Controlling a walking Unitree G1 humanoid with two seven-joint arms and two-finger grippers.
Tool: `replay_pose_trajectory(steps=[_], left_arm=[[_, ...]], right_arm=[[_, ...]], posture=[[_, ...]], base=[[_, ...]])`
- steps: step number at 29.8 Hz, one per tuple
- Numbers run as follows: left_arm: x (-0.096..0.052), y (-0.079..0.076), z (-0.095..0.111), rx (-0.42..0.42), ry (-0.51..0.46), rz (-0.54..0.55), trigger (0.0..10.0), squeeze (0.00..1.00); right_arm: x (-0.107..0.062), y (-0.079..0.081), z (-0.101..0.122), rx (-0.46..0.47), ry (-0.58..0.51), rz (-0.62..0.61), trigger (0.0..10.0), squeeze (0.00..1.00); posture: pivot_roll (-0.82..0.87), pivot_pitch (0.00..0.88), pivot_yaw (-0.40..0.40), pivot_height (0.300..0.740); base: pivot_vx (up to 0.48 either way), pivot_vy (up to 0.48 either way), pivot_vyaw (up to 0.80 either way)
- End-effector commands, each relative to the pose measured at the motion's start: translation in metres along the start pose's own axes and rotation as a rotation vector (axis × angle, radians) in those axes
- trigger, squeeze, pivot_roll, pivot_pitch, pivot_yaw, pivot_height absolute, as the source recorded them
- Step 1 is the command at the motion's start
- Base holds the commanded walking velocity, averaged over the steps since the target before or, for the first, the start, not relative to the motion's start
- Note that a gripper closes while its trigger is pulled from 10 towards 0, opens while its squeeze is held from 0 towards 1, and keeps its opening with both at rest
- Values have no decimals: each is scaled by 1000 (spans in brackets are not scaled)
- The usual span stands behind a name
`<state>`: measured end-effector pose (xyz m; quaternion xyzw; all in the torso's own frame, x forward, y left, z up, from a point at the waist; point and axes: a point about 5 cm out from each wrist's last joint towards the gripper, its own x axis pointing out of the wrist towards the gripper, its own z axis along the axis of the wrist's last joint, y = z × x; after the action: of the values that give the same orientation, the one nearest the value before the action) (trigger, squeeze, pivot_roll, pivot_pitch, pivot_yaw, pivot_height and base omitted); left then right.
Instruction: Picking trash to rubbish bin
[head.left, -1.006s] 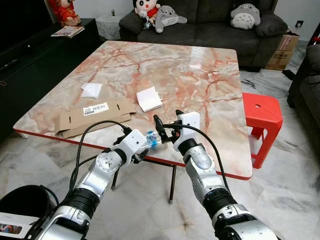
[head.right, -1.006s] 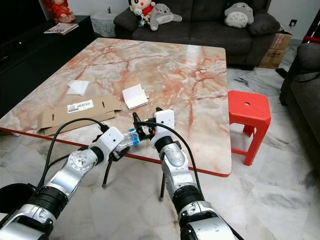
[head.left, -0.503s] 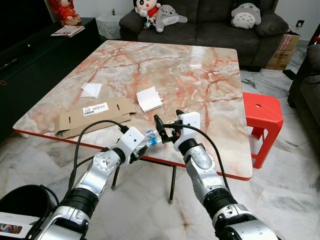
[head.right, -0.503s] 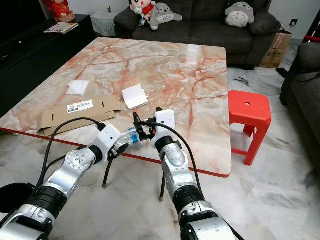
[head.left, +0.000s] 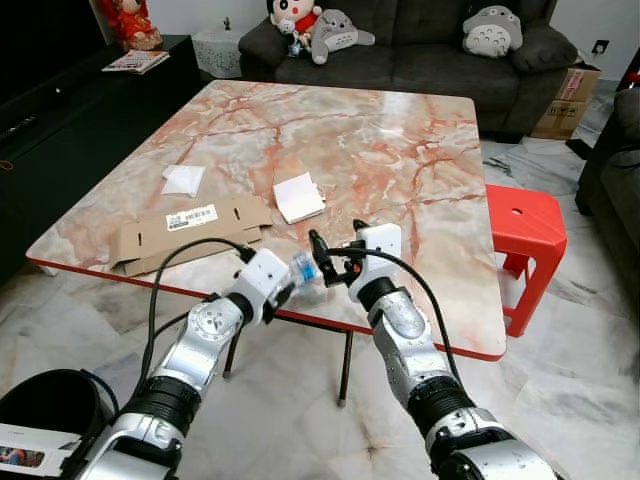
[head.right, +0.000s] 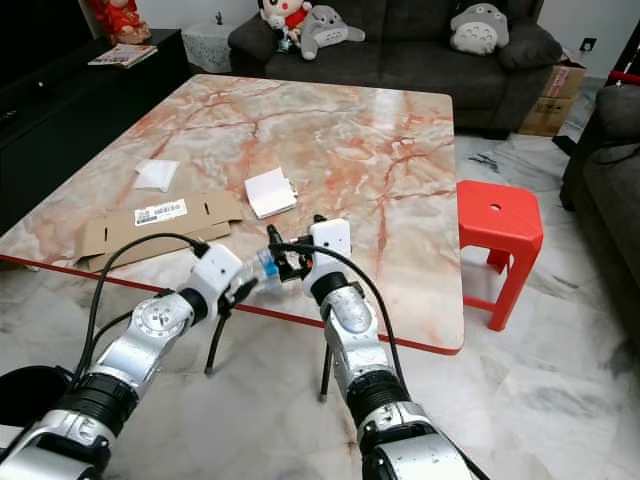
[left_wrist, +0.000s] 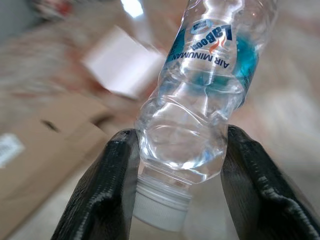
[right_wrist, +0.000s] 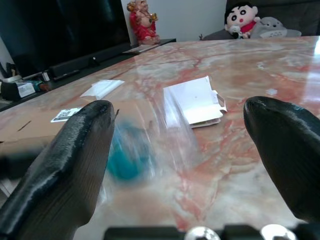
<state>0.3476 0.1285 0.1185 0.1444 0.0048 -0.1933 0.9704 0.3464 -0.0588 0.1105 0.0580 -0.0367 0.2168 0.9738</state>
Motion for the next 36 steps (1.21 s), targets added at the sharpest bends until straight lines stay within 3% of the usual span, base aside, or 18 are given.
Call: replay_pose_trajectory(steps=[1, 4, 9, 13, 20, 36], left_arm=[[1, 13, 20, -28, -108, 88, 10000, 0], [1, 19, 27, -45, -154, 161, 10000, 0], [0, 20, 21, -37, -139, 197, 10000, 0], [-6, 26, 23, -82, -197, 306, 10000, 0], [-16, 32, 27, -137, -281, 403, 10000, 0], [-19, 37, 27, -90, -302, 507, 10000, 0]], right_arm=[[1, 0, 1, 5, -7, -3, 10000, 0], [1, -2, 3, 3, -17, -15, 10000, 0], [2, -5, 7, 4, -38, -37, 10000, 0], [4, -8, 14, 5, -72, -55, 10000, 0], [5, -10, 23, 10, -131, -67, 10000, 0], [8, -20, 36, -4, -175, -109, 10000, 0]], posture=[[-22, 10, 30, 740], [-21, 10, 30, 740], [-23, 8, 31, 740], [-22, 6, 30, 740], [-21, 6, 29, 740], [-21, 0, 27, 740]], base=[[0, 0, 0], [0, 0, 0], [0, 0, 0], [0, 0, 0], [0, 0, 0], [0, 0, 0]])
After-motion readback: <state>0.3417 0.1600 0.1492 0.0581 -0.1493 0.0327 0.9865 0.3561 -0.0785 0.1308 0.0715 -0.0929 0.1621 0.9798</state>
